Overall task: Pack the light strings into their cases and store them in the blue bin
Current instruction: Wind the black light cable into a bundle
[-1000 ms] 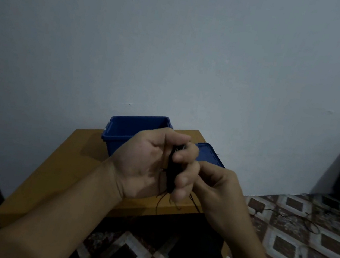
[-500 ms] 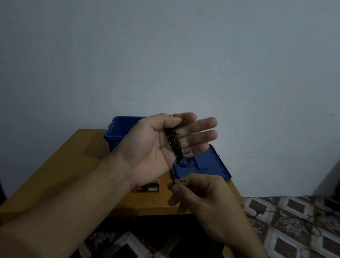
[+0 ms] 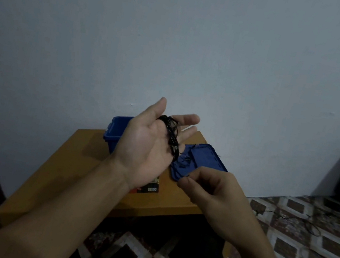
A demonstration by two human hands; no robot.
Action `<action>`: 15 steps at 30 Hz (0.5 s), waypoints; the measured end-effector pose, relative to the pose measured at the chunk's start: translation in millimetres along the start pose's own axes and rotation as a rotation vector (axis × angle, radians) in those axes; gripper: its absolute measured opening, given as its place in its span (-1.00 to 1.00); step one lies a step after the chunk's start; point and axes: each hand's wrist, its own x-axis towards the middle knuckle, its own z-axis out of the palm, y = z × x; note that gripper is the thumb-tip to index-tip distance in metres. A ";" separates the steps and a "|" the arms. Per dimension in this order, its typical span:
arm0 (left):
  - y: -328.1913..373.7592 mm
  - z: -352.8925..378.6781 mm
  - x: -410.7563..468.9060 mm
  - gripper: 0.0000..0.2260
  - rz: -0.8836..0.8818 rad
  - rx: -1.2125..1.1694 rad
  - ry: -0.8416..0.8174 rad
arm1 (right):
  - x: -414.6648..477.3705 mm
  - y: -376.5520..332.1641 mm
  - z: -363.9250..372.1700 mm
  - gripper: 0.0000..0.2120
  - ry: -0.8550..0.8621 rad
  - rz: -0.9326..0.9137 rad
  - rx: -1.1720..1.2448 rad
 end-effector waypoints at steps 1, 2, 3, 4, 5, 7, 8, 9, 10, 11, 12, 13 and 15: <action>0.5 -0.7 -0.1 -0.39 -0.007 0.010 -0.004 | -0.1 -1.0 -0.9 -0.77 0.012 -0.008 0.015; 0.3 -2.0 0.3 -0.36 -0.011 0.019 -0.009 | -0.6 -2.3 -1.9 -0.77 0.018 -0.015 0.032; 0.5 -2.5 0.1 -0.34 -0.018 0.030 -0.016 | -1.3 -3.5 -2.6 -0.77 0.020 -0.021 0.044; 0.0 -3.6 0.6 -0.31 -0.025 0.035 -0.019 | -1.9 -4.4 -3.1 -0.76 0.021 -0.026 0.051; -0.2 -4.0 0.5 -0.29 -0.036 0.038 -0.016 | -2.4 -4.7 -3.6 -0.74 0.027 -0.027 0.053; -0.9 -4.2 0.2 -0.25 -0.063 0.034 -0.013 | -2.8 -6.4 -4.2 -0.70 0.056 -0.027 0.053; -1.7 -4.4 0.0 -0.24 -0.074 0.040 -0.016 | -3.1 -7.6 -4.4 -0.68 0.074 -0.030 0.059; -1.7 -3.5 -0.9 -0.22 -0.088 0.051 -0.024 | -3.3 -8.5 -4.7 -0.66 0.093 -0.034 0.069; -2.9 -3.6 -1.0 -0.21 -0.100 0.065 -0.032 | -3.3 -9.5 -5.0 -0.65 0.111 -0.037 0.082; -3.2 -3.2 -1.7 -0.18 -0.116 0.093 -0.047 | -3.3 -10.4 -5.5 -0.64 0.127 -0.036 0.095; -4.2 -4.0 -1.9 -0.15 -0.127 0.119 -0.065 | -3.1 -11.4 -6.0 -0.64 0.142 -0.032 0.113; -4.3 -4.2 -2.4 -0.13 -0.148 0.165 -0.080 | -3.0 -11.7 -6.6 -0.63 0.155 -0.026 0.140; -4.8 -3.3 -3.9 -0.10 -0.185 0.278 -0.132 | -2.8 -12.0 -8.3 -0.62 0.175 -0.014 0.211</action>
